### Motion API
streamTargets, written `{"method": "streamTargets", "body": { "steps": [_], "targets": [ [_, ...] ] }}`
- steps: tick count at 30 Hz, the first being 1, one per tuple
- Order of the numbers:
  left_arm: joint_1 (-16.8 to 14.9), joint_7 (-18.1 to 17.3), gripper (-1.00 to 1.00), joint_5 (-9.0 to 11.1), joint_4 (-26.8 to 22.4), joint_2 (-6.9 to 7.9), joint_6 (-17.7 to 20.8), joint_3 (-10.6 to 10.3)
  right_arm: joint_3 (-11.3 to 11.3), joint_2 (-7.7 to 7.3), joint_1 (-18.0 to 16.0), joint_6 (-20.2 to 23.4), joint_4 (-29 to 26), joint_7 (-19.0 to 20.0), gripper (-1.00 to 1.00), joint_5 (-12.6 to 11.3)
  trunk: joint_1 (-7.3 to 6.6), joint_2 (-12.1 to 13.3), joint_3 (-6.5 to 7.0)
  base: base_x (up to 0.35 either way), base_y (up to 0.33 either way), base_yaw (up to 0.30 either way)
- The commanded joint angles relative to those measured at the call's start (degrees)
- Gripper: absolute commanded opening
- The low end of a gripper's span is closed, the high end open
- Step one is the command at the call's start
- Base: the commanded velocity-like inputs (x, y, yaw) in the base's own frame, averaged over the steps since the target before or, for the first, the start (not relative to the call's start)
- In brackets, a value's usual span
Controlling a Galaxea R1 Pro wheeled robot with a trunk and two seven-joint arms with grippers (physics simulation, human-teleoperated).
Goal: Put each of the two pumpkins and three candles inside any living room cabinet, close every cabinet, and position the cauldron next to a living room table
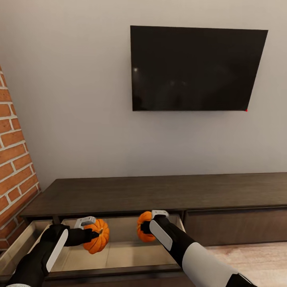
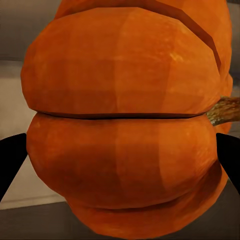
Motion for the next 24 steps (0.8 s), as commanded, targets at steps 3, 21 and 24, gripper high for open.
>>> {"method": "streamTargets", "body": {
  "steps": [3, 21, 24],
  "targets": [
    [-0.07, -0.07, -1.0, -0.17, -0.05, 0.0, 0.39, 0.08, 0.21, 0.0, -0.09, 0.03, -0.01, -1.51, -1.0, -0.56, -0.01, -0.03, -0.06, 0.0, 0.0, 0.0],
    [-0.13, -0.42, -1.0, 0.34, -0.05, 0.31, 0.53, 0.26, -0.14, 0.0, -0.13, 4.27, 0.69, -1.95, -1.0, -1.19, -0.01, -0.03, -0.06, 0.018, 0.005, 0.0],
    [-0.08, -0.44, -1.0, 0.19, -0.05, 0.2, 0.54, 0.26, -0.14, 0.0, -0.11, 4.27, 0.69, -1.95, -1.0, -1.27, -0.01, -0.03, -0.06, 0.128, 0.029, 0.0]
  ]
}}
